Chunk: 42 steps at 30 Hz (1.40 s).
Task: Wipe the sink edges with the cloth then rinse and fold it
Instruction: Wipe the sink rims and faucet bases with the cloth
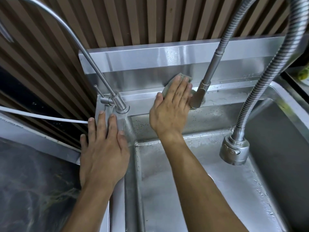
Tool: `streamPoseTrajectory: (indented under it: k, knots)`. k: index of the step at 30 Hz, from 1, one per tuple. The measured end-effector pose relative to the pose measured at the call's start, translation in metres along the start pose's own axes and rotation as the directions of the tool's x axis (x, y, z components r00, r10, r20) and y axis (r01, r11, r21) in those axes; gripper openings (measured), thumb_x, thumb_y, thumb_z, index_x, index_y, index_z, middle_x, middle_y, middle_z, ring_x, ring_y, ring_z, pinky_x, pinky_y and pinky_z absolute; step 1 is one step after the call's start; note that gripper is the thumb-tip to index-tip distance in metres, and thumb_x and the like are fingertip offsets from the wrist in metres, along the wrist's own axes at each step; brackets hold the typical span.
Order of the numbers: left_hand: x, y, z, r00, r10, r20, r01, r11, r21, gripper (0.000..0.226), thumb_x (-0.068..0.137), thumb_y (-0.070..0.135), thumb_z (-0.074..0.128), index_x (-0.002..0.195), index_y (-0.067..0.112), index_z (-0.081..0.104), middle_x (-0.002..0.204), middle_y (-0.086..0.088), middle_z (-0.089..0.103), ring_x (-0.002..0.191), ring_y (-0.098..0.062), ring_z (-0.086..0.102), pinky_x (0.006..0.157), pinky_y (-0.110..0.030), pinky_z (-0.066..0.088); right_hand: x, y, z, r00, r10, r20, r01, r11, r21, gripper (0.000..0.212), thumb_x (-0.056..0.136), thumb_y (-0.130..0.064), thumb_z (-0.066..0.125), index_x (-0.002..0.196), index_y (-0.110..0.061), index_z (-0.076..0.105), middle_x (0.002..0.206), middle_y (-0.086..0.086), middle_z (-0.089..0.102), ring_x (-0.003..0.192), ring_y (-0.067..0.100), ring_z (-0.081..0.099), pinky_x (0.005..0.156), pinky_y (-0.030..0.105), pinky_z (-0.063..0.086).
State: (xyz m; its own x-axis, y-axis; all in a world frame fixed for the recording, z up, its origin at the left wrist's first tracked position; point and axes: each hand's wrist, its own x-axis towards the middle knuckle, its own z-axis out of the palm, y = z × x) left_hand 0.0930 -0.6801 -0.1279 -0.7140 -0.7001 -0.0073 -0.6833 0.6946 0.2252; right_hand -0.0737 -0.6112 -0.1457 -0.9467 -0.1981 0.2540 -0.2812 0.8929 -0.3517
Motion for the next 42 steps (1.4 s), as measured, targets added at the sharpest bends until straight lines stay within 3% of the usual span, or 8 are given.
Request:
streamPoseTrajectory:
  k: [5,11,16,22,28,34,39,42]
  knots:
    - [-0.001,0.000,0.000,1.000,0.006,0.005,-0.006,1.000,-0.004,0.061,0.106,0.043,0.014,0.165,0.029,0.009,0.173,0.005,-0.004,0.159,-0.022,-0.005,0.127,-0.051,0.008,0.029,-0.040,-0.007,0.941,0.315,0.123,-0.338,0.897,0.286,0.090,0.100,-0.034,0.037,0.156,0.005,-0.020,0.166,0.026,-0.023,0.157,0.036,-0.020,0.125,0.041,-0.014]
    - [-0.001,0.001,-0.001,1.000,-0.006,0.007,0.006,1.000,0.001,0.061,0.107,0.041,0.016,0.165,0.027,0.010,0.174,0.003,-0.004,0.160,-0.024,-0.004,0.127,-0.053,0.009,-0.020,-0.019,-0.004,0.991,-0.068,0.113,0.069,0.998,-0.004,0.090,0.104,-0.065,0.014,0.161,0.000,-0.012,0.168,0.028,-0.013,0.157,0.041,-0.011,0.128,0.051,-0.001]
    - [0.000,0.003,-0.002,1.000,-0.005,0.009,0.005,1.000,0.009,0.061,0.106,0.041,0.017,0.165,0.027,0.012,0.174,0.002,0.000,0.159,-0.025,-0.001,0.127,-0.053,0.011,-0.034,0.001,-0.013,0.940,-0.301,0.161,0.308,0.951,-0.018,0.079,0.106,-0.061,0.016,0.165,-0.008,0.007,0.171,0.022,-0.002,0.159,0.036,-0.008,0.129,0.048,-0.005]
    - [0.001,0.003,-0.002,1.000,0.003,-0.003,-0.003,0.999,0.032,0.061,0.106,0.040,0.018,0.165,0.024,0.014,0.174,-0.001,0.002,0.159,-0.027,-0.001,0.127,-0.054,0.009,-0.006,-0.003,-0.017,0.975,-0.218,0.041,0.212,0.971,0.107,0.049,0.111,-0.032,0.024,0.158,-0.019,0.031,0.168,0.009,0.029,0.155,0.032,0.024,0.127,0.048,0.011]
    - [-0.003,0.002,-0.003,0.999,0.034,-0.007,-0.034,0.998,0.053,0.060,0.107,0.039,0.020,0.164,0.020,0.017,0.173,-0.005,0.005,0.159,-0.028,0.000,0.127,-0.053,0.006,-0.014,0.001,-0.010,0.984,-0.140,0.111,0.144,0.989,-0.028,0.058,0.112,-0.034,0.019,0.164,-0.009,0.012,0.172,0.019,0.006,0.159,0.037,0.002,0.130,0.046,-0.002]
    - [-0.003,0.003,-0.002,0.999,0.036,-0.013,-0.035,0.998,0.056,0.060,0.107,0.039,0.021,0.165,0.021,0.017,0.174,-0.003,0.005,0.159,-0.028,0.002,0.128,-0.052,0.006,-0.002,0.003,-0.015,0.990,-0.059,0.131,0.074,0.990,-0.119,0.068,0.111,-0.045,0.016,0.160,0.001,0.012,0.167,0.025,0.018,0.156,0.042,0.012,0.127,0.052,0.015]
    - [-0.004,0.002,-0.002,1.000,0.026,-0.011,-0.026,0.999,0.038,0.060,0.108,0.041,0.018,0.165,0.022,0.015,0.174,-0.001,0.000,0.160,-0.025,-0.003,0.128,-0.050,0.003,-0.021,0.005,-0.017,0.931,-0.328,0.160,0.343,0.936,-0.076,0.054,0.110,-0.042,0.021,0.153,-0.012,0.034,0.160,0.020,0.035,0.146,0.040,0.031,0.120,0.053,0.023]
    - [-0.006,0.003,-0.003,0.999,0.046,-0.004,-0.046,0.998,0.041,0.061,0.108,0.042,0.017,0.165,0.021,0.015,0.174,-0.002,0.000,0.160,-0.025,-0.003,0.129,-0.049,0.002,-0.009,0.027,-0.018,0.928,-0.345,0.143,0.351,0.936,-0.019,0.052,0.110,-0.041,0.026,0.153,-0.015,0.037,0.161,0.011,0.036,0.150,0.035,0.026,0.121,0.047,0.022]
